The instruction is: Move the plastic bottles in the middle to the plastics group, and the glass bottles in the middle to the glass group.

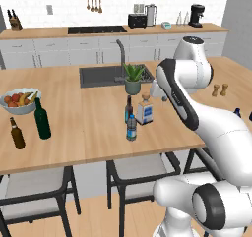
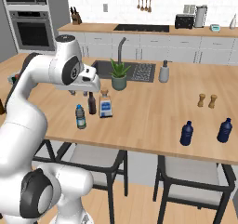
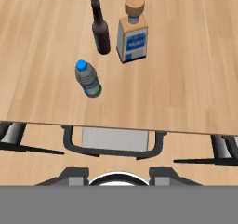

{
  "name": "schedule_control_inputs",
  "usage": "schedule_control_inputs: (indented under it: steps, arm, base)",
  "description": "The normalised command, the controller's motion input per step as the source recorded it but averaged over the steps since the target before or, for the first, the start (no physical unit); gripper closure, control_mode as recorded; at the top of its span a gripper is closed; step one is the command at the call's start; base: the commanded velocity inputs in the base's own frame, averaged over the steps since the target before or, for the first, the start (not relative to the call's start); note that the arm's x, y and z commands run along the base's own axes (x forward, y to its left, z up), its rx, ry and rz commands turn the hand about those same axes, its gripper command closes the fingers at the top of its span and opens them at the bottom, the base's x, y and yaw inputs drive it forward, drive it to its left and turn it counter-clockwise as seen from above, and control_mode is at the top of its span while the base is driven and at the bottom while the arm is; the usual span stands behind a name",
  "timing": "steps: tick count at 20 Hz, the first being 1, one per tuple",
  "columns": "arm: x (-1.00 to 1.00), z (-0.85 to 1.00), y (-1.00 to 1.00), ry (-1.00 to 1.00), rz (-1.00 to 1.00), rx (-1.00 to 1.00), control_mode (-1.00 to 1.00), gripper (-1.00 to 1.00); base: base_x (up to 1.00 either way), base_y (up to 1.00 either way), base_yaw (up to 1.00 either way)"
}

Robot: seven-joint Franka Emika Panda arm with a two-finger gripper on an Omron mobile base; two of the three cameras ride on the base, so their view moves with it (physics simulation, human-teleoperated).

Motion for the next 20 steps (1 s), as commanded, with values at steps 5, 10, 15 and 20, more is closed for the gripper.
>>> schedule_control_inputs:
  steps: [5, 10, 15, 20]
  arm:
    - [-0.25, 0.00, 0.00, 0.00, 0.00, 0.00, -1.00, -1.00]
    - [-0.35, 0.00, 0.50, -0.14, 0.00, -0.01, -1.00, -1.00]
    - [-0.04, -0.11, 0.80, -0.27, -0.02, 0.00, -1.00, -1.00]
    - [0.10, -0.17, 0.16, -0.15, -0.04, 0.00, -1.00, -1.00]
  base:
    - [0.00, 0.00, 0.00]
    - [0.00, 0.00, 0.00]
    - [0.00, 0.00, 0.00]
    - [0.00, 0.00, 0.00]
